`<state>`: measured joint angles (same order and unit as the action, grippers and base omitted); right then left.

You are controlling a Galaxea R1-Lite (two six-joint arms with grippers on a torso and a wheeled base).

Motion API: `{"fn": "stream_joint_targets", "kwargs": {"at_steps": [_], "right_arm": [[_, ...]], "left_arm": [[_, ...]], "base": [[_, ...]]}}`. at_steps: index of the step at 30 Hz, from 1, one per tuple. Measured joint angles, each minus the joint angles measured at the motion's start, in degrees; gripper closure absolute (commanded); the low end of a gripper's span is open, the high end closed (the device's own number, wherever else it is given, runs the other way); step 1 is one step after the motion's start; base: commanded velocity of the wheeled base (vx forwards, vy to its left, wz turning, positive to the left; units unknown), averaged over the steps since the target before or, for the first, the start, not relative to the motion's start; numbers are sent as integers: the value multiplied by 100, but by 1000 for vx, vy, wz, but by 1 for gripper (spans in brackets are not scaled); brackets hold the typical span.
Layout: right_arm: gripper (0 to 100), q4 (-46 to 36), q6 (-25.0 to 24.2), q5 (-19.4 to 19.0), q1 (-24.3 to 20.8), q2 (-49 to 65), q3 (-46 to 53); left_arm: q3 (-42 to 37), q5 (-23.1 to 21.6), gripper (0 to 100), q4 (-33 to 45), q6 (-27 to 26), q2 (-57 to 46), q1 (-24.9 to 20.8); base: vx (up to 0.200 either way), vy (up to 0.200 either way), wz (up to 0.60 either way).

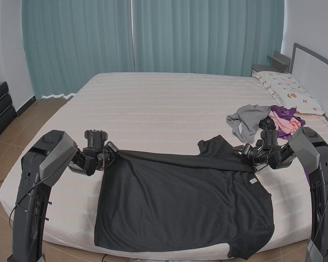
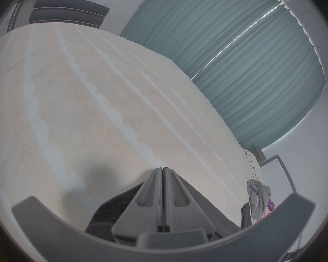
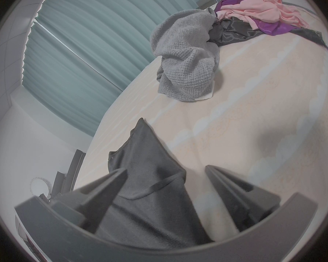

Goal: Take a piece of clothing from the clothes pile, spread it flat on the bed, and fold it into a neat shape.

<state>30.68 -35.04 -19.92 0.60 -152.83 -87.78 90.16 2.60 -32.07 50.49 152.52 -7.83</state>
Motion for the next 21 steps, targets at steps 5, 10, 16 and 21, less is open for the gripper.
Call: {"fn": "stream_joint_targets", "kwargs": {"at_steps": [5,10,16,21], "right_arm": [[100,43,-46,-2,-16,-89,-107],[100,191,-374,0,0,-105,-205],[100,777,-612,126,17,-105,-341],[100,1179,-675,466,34,-146,-651]], "left_arm": [[5,2,100,13,0,0,0],[35,0,100,101,0,0,-7],[61,-6,100,96,11,-12,4],[101,-6,100,52,33,-12,15]], "base": [[0,0,0],[0,0,0],[0,0,0],[0,0,0]]}}
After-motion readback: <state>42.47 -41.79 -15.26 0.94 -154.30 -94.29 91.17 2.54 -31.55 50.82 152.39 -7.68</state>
